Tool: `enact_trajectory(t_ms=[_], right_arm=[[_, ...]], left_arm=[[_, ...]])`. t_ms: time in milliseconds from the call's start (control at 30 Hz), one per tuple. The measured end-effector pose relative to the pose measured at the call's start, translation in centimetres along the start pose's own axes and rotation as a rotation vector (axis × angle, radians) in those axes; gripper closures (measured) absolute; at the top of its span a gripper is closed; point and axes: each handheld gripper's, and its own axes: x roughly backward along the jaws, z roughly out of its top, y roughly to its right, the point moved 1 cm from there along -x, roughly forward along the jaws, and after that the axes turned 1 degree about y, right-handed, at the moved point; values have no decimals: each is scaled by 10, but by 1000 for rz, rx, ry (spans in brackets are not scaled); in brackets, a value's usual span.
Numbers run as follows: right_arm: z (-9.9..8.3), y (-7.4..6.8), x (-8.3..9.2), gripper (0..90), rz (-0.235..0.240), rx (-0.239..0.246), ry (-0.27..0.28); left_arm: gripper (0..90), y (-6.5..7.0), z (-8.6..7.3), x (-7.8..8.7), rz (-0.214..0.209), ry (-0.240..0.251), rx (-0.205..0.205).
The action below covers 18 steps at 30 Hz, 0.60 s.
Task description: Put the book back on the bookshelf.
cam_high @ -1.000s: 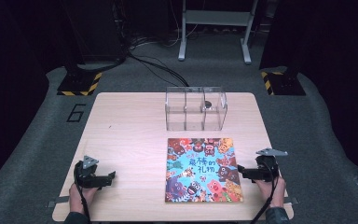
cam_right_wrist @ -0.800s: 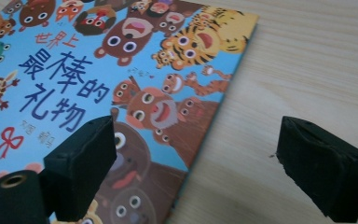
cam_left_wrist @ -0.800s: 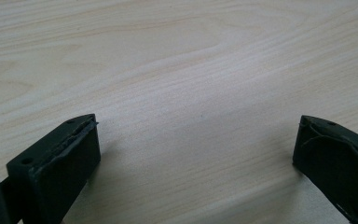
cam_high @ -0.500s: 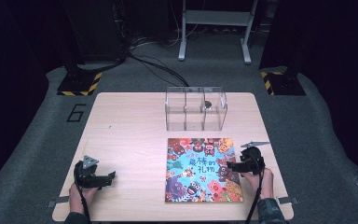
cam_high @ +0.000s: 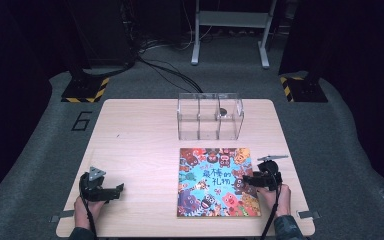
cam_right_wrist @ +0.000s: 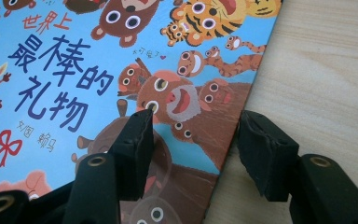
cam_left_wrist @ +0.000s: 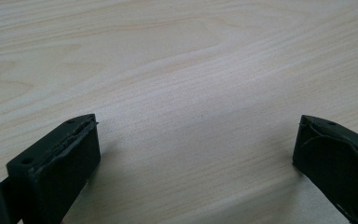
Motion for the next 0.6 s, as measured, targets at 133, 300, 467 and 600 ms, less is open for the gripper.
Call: enact_trajectory(t_ms=[133, 300, 467, 600], right_arm=[[-1, -4, -1, 459, -11, 22, 6], [0, -16, -7, 459, 8, 49, 18], [2, -27, -11, 460, 18, 55, 7], [1, -31, -12, 464, 8, 35, 15]], left_arm=[[4, 0, 0, 0, 3, -1, 1], [2, 1, 1, -1, 12, 0, 2], [4, 2, 0, 0, 21, 0, 12], [11, 7, 2, 0, 49, -15, 37]])
